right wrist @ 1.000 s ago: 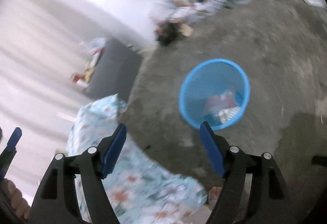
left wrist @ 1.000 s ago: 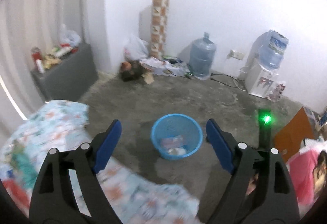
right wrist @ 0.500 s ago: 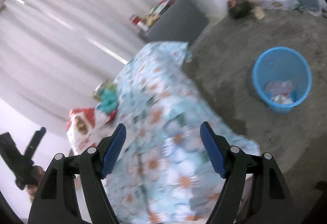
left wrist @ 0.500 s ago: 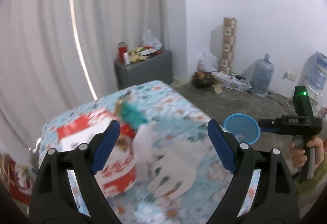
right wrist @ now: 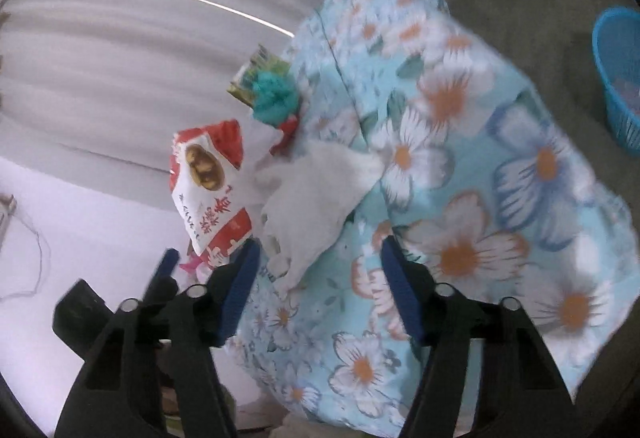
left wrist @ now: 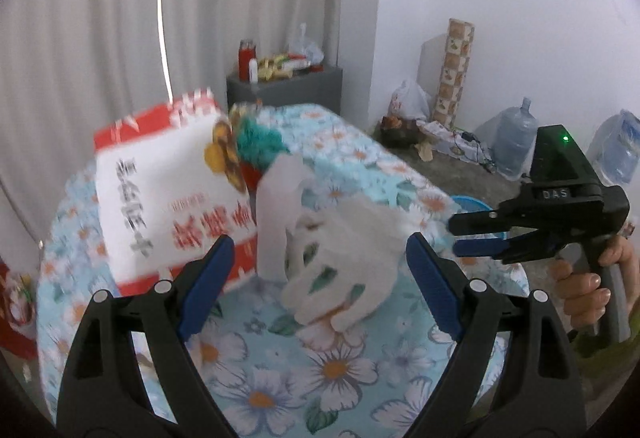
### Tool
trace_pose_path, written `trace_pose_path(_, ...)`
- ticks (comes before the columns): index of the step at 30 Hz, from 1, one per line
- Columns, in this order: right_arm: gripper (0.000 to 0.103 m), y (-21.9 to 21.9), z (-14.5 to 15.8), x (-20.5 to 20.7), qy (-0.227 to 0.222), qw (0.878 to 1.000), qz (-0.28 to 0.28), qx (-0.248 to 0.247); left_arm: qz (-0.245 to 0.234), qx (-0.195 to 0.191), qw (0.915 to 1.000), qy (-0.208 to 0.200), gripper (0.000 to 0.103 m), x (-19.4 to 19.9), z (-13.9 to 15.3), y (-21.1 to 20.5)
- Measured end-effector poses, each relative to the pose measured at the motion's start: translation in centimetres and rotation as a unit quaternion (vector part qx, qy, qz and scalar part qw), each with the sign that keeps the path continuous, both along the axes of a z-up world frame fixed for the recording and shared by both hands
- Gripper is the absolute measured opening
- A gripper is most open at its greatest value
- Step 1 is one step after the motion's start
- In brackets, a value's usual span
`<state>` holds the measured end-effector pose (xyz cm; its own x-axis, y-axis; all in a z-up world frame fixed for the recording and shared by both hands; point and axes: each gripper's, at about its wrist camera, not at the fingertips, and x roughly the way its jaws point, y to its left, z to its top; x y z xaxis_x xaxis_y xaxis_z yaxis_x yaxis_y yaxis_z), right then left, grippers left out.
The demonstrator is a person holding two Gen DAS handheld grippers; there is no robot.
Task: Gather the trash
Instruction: 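Close the right tool on the white tissue beside the glove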
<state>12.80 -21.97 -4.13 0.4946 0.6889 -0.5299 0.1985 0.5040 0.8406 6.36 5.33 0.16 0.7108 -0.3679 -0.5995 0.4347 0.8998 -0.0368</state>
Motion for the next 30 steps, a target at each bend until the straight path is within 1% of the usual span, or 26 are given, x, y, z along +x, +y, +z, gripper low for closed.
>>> trace_pose_path(1,0.051,0.4,-0.5,0.4,0.006,1.0,-0.001,0.012,0.001,0.0,1.0,0.002,0.083,0.0,-0.4,0.1)
trace_pose_path(2,0.047,0.6,-1.1,0.8,0.016,1.0,-0.002,0.023,0.003,-0.001,1.0,0.002,0.083,-0.1,-0.7,0.2)
trace_pose_path(5,0.041,1.2,-2.3,1.6,0.035,0.999,-0.009,0.035,0.007,-0.003,1.0,0.001,0.082,-0.1,-1.2,0.5)
trace_pose_path(8,0.034,1.5,-3.3,2.4,0.046,0.998,-0.022,0.044,0.009,-0.002,1.0,0.001,0.078,0.2,-1.8,0.7)
trace_pose_path(10,0.027,1.8,-4.1,3.1,0.052,0.997,-0.029,0.054,0.008,-0.004,0.9999,0.006,0.074,0.2,-1.9,0.9)
trace_pose_path(12,0.012,2.0,-4.8,3.5,0.057,0.996,-0.035,0.056,0.008,-0.005,0.9999,0.008,0.071,0.3,-2.0,1.0)
trace_pose_path(14,0.005,2.0,-5.0,3.4,0.056,0.996,-0.039,0.057,0.007,-0.005,0.9999,0.009,0.068,0.3,-2.1,1.1)
trace_pose_path(17,0.004,1.4,-4.3,2.7,0.044,0.997,-0.041,0.05,0.007,-0.006,0.9999,0.008,0.063,0.4,-2.2,1.2)
trace_pose_path(19,0.004,0.7,-3.3,1.7,0.033,0.998,-0.04,0.031,0.005,-0.007,0.9999,0.011,0.057,0.7,-2.3,1.1)
trace_pose_path(22,0.003,-0.6,-2.2,0.1,0.025,0.999,-0.041,0.01,0.004,-0.002,0.9999,0.012,0.051,1.0,-2.5,0.6)
trace_pose_path(24,0.003,-1.7,-1.3,-1.2,0.019,0.999,-0.048,-0.012,0.003,0.003,0.9999,0.011,0.049,1.2,-2.7,0.1)
trace_pose_path(27,0.003,-3.3,-0.6,-2.8,0.014,0.997,-0.064,-0.027,0.004,0.027,0.9995,0.015,0.045,1.7,-3.5,-0.9)
trace_pose_path(30,0.003,-4.5,-0.6,-3.9,0.012,0.997,-0.078,-0.023,0.012,0.057,0.9981,0.02,0.039,2.3,-4.6,-1.7)
